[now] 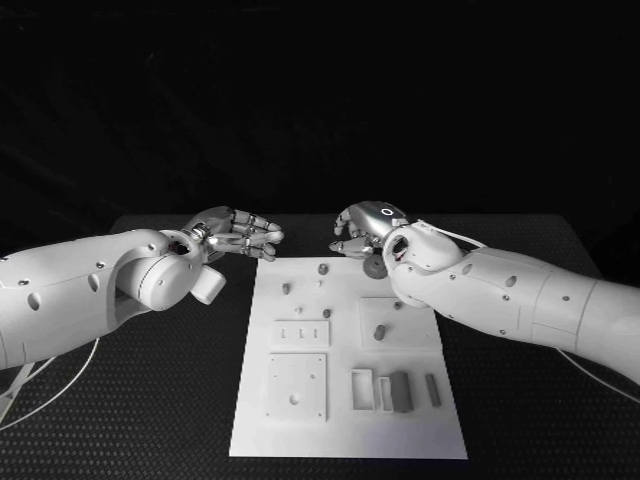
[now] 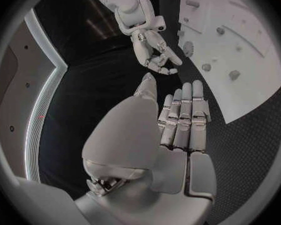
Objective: Assemble the parts on the task board
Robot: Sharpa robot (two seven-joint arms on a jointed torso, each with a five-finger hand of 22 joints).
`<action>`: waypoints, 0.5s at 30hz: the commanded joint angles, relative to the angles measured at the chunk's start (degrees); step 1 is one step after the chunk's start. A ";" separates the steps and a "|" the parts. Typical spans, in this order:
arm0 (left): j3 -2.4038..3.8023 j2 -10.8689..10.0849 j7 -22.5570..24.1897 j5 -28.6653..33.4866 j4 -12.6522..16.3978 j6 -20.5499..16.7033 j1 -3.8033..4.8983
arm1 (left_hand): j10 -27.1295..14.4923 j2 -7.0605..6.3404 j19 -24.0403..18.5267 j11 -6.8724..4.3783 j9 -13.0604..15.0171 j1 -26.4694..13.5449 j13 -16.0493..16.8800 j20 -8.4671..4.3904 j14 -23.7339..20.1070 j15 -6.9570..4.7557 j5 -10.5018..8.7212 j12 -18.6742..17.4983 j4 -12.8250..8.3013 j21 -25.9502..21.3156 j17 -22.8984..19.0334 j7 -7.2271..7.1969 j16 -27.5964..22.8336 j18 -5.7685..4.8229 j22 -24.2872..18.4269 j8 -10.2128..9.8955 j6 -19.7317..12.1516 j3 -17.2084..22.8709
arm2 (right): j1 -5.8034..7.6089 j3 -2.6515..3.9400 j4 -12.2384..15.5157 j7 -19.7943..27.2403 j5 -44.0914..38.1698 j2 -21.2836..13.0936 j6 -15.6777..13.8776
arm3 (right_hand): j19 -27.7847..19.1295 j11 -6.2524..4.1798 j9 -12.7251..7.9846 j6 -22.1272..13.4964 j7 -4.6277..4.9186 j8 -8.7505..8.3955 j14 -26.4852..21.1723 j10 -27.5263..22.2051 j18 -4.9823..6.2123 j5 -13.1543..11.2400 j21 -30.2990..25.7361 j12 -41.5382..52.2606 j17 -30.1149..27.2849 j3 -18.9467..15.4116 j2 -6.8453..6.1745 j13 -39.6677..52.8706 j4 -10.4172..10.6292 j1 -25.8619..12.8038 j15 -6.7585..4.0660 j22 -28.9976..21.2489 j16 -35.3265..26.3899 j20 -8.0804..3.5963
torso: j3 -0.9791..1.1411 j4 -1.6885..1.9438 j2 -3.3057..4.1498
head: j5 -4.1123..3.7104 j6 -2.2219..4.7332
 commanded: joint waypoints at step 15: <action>-0.05 0.83 2.07 0.27 -2.47 1.05 -0.30 | 0.33 0.10 -0.13 0.22 0.16 0.08 -0.13 0.15 -0.06 0.27 -0.01 -0.52 -0.01 -0.68 0.29 1.57 -0.75 0.71 -0.14 0.25 0.38 -0.81 | 3.10 0.49 0.59 4.86 3.23 -7.39 15.52 | -1.31 1.90 -1.02 -4.56 1.50 -2.60 -3.35 -2.05 0.79 -0.03 -0.82 -0.20 -1.89 0.56 -3.64 0.53 -4.27 5.31 1.54 0.90 -0.54 0.73 | 1.06 -1.60 -0.95 | 0.91 0.65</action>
